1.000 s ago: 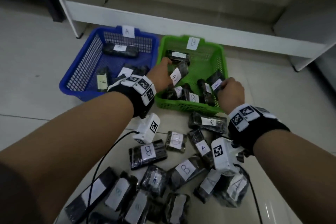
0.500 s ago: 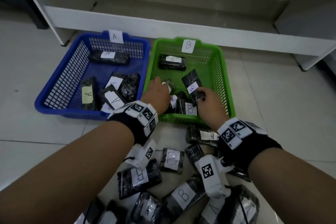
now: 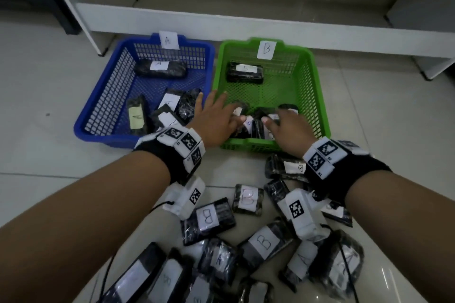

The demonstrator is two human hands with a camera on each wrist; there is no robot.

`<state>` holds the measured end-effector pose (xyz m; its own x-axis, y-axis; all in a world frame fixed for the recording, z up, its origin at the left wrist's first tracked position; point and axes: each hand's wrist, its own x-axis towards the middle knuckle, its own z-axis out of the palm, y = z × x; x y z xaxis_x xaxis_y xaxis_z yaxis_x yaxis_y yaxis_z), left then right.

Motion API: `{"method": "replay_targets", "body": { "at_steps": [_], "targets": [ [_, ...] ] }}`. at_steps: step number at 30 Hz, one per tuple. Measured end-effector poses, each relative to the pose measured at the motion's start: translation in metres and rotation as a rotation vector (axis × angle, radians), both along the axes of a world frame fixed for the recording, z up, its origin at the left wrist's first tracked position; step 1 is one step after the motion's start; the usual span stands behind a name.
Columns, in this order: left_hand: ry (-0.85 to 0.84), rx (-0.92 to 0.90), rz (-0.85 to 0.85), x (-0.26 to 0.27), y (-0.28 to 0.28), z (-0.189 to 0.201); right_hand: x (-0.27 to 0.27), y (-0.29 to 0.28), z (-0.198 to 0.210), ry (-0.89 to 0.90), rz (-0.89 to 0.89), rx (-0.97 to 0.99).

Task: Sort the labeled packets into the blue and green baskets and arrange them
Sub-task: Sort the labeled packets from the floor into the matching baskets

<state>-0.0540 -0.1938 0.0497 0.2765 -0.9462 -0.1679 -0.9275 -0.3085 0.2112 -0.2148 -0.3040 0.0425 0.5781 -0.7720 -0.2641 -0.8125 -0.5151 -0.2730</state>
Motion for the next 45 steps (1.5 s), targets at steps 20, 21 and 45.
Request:
{"method": "replay_targets", "body": {
  "at_steps": [20, 21, 45],
  "targets": [
    [-0.229, 0.811, -0.477, 0.084, 0.366, 0.012, 0.072, 0.326, -0.001, 0.071, 1.01, 0.126],
    [-0.217, 0.86, -0.483, 0.083, 0.376, 0.01, 0.071, 0.339, -0.004, 0.106, 1.074, 0.134],
    [0.175, 0.846, -0.083, 0.073, 0.365, -0.007, 0.11, 0.349, 0.001, 0.183, 1.033, 0.309]
  ]
}}
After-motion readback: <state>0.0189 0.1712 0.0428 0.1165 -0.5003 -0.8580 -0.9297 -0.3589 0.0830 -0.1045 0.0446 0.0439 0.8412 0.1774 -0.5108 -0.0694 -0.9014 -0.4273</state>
